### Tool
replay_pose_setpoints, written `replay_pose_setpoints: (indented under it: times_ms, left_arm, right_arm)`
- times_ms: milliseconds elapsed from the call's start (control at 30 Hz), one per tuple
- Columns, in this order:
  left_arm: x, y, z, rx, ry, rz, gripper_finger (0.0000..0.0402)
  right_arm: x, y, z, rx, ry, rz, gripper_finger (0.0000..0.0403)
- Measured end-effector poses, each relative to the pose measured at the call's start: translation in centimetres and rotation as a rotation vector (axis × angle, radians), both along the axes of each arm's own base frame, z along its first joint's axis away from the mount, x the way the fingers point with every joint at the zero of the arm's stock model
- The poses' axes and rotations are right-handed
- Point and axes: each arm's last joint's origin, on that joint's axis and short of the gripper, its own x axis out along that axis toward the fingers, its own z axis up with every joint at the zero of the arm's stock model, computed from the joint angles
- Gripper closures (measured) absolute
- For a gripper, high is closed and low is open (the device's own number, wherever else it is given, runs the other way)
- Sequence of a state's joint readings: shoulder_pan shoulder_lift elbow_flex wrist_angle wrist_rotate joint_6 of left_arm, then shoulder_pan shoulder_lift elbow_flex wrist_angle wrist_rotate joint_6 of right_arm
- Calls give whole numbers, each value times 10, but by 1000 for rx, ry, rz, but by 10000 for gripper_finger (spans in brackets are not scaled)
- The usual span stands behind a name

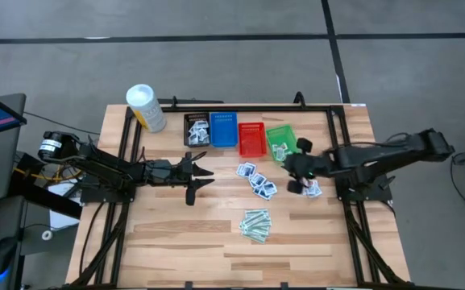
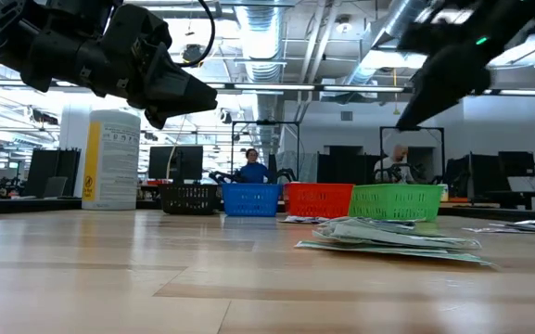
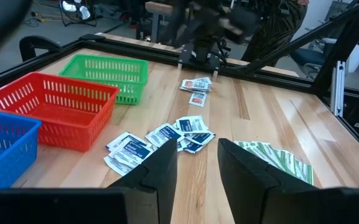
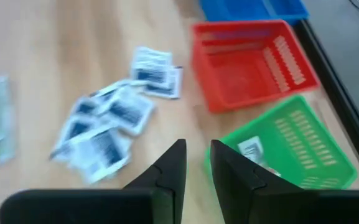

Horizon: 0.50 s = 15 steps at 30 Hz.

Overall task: Pick & Place First Aid Supplies
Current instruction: Put the orange pad into the green bin

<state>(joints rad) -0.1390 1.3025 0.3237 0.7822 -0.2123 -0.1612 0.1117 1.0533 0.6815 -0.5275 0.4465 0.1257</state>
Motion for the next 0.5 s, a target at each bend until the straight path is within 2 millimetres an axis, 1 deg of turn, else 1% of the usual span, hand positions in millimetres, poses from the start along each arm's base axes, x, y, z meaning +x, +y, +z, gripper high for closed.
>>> replay_pose_setpoints:
  times_ms: [67,167,267,333,400,500]
  left_arm:
    - [0,0,0,0,0,0,286]
    - [0,0,0,0,0,0,286]
    - [0,0,0,0,-1,0,286]
    - [0,0,0,0,-1,0,286]
    - [0,0,0,0,-2,0,286]
    - [0,0,0,0,-2,1,286]
  right_arm:
    - [-10,9,6,5,-10,50,335]
    - [-23,18,14,22,-35,93,335]
    - [-31,24,15,43,-52,117,335]
    - [-36,27,6,53,-52,130,335]
    - [-41,28,-10,64,-31,129,335]
    - [-48,27,-34,107,-3,56,335]
